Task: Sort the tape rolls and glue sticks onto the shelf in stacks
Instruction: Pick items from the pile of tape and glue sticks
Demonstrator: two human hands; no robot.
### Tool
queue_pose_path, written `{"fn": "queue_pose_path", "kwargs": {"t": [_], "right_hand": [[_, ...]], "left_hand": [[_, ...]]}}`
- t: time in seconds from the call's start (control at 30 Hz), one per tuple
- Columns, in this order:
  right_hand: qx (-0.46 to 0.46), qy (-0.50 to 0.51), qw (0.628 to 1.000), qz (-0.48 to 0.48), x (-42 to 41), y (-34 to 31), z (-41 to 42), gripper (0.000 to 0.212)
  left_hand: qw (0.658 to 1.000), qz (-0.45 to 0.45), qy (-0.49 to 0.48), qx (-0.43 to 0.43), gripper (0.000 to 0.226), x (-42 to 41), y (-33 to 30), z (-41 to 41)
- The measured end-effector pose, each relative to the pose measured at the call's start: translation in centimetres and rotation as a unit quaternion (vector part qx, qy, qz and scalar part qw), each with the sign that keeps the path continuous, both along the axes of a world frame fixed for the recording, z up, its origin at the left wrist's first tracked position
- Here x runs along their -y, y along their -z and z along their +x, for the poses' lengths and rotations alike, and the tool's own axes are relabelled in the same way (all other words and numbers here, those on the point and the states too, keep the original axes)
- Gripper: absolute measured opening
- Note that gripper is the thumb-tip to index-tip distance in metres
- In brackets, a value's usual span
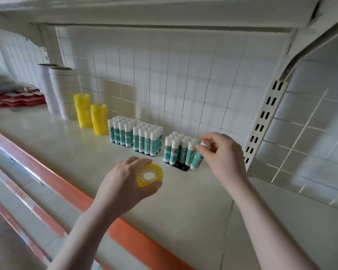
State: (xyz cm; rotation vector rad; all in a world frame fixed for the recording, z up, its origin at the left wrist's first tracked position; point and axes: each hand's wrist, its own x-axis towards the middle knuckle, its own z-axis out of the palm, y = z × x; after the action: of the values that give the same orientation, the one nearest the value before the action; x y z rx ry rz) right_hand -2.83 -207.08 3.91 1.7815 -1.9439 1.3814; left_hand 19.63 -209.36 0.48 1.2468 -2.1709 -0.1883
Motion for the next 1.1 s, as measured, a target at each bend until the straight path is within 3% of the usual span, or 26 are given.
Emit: {"fn": "queue_pose_path", "kwargs": {"t": [0.17, 0.57, 1.1], "right_hand": [[-0.007, 0.022, 0.998, 0.055, 3.8, 1.3, 1.3, 0.015], [-0.037, 0.081, 0.992, 0.084, 6.2, 3.0, 3.1, 0.011], [-0.099, 0.107, 0.989, 0.006, 6.8, 4.0, 3.3, 0.005]], "left_hand": [[1.0, 0.018, 0.019, -0.011, 0.078, 3.2, 1.2, 0.6], [0.996, 0.042, 0.077, -0.024, 0.077, 7.0, 2.1, 2.1], [0.994, 0.05, 0.099, -0.018, 0.079, 9.2, 3.0, 3.5]]}}
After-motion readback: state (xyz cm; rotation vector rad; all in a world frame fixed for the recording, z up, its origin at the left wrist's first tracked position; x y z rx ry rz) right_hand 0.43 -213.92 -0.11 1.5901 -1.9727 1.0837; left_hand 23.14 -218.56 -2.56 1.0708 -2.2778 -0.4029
